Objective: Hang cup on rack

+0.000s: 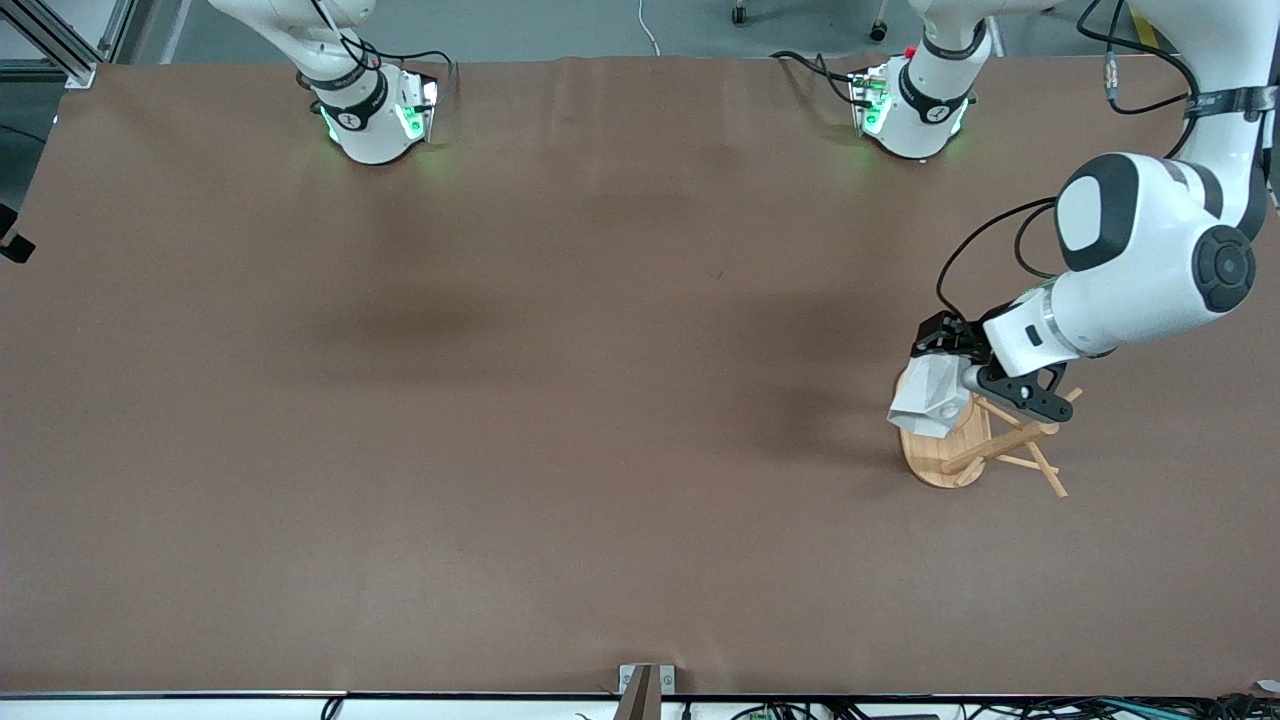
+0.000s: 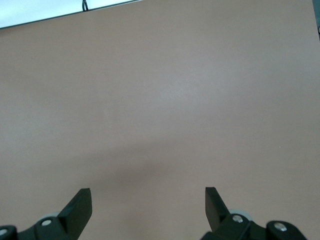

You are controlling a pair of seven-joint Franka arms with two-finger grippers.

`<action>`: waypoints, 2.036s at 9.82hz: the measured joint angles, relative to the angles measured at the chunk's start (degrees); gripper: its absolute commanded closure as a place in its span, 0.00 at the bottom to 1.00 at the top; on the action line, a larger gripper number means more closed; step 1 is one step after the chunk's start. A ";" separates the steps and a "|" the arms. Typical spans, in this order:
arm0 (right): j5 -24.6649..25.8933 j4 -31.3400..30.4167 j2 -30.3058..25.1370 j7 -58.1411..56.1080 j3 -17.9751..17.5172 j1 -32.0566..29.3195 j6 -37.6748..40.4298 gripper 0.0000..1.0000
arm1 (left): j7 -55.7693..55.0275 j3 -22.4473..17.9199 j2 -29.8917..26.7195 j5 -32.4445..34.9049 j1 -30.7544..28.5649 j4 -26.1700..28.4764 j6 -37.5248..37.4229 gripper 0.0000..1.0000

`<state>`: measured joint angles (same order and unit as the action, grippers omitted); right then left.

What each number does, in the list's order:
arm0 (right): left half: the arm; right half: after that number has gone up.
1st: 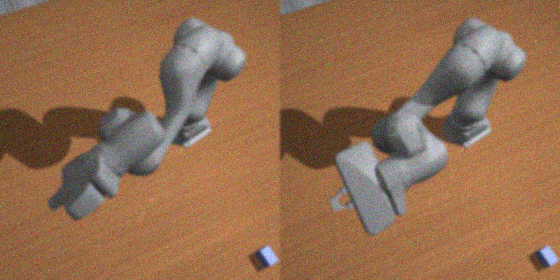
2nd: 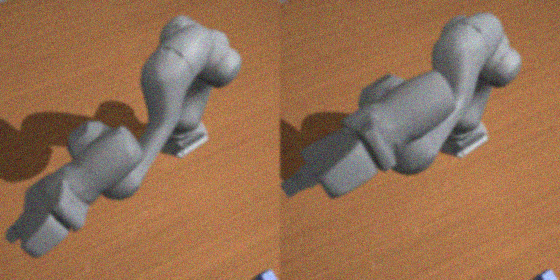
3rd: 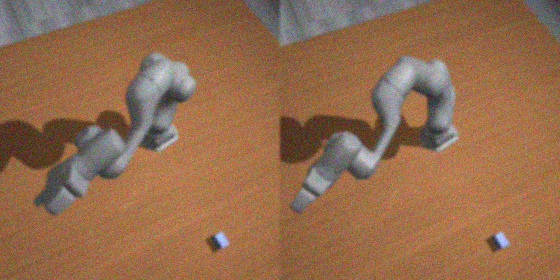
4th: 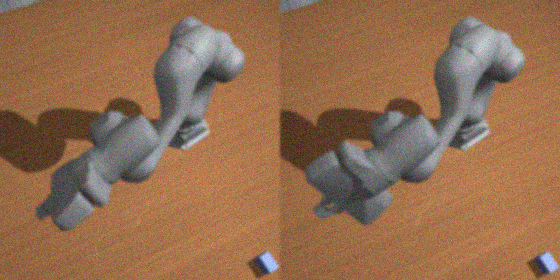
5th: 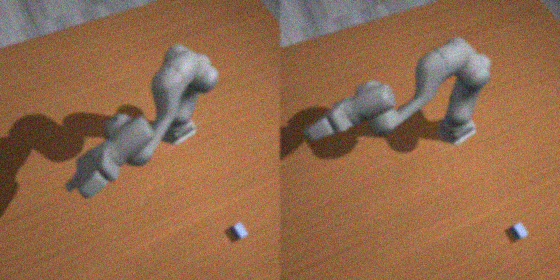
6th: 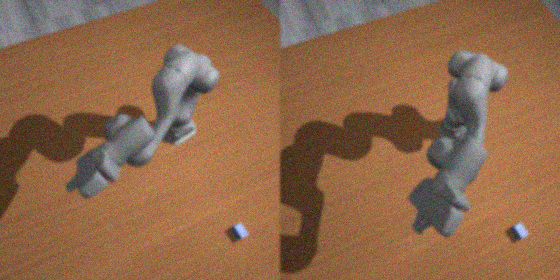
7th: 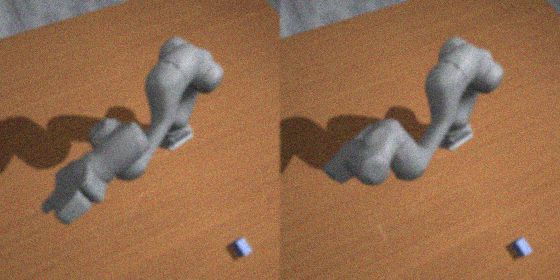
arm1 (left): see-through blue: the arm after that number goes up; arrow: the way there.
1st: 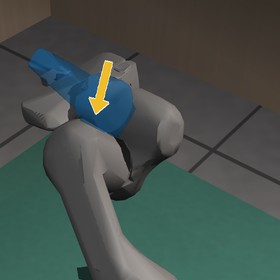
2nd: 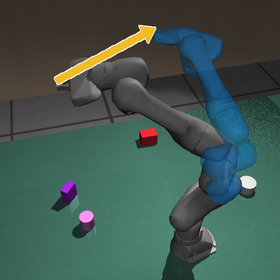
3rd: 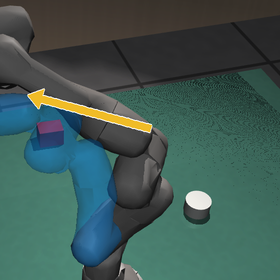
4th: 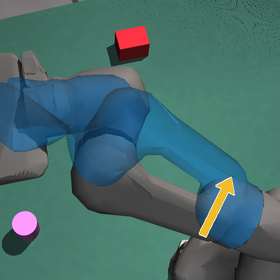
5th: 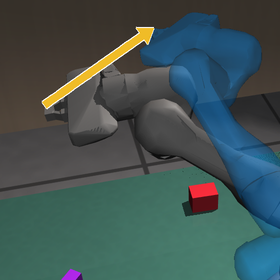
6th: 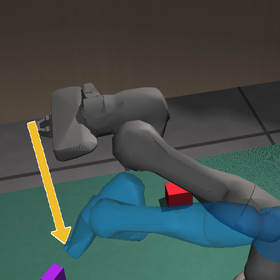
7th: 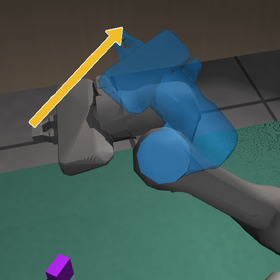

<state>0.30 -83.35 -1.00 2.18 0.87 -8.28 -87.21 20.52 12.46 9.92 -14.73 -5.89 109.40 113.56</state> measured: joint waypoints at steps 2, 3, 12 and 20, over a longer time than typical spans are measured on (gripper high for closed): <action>0.00 0.02 0.10 0.00 0.04 -0.04 -0.06 0.00 | 1.90 -1.71 -1.36 0.00 -0.45 0.66 -0.90 0.95; 0.00 0.02 0.16 0.00 0.03 -0.04 -0.02 0.00 | 2.26 -1.91 -1.36 0.00 -0.46 0.82 -0.94 0.94; 0.00 0.02 0.34 0.00 0.04 -0.04 -1.21 0.00 | 2.54 -3.83 0.04 0.00 -0.41 0.43 -0.25 0.32; 0.00 0.02 0.34 0.00 0.12 -0.09 -1.29 0.00 | 1.07 -6.72 -1.55 -0.09 -0.51 -0.77 -7.71 0.00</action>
<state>0.30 -83.33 -0.65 2.18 0.99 -8.37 -88.50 21.59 5.74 8.37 -14.82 -6.40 108.63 105.85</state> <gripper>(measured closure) 0.000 0.000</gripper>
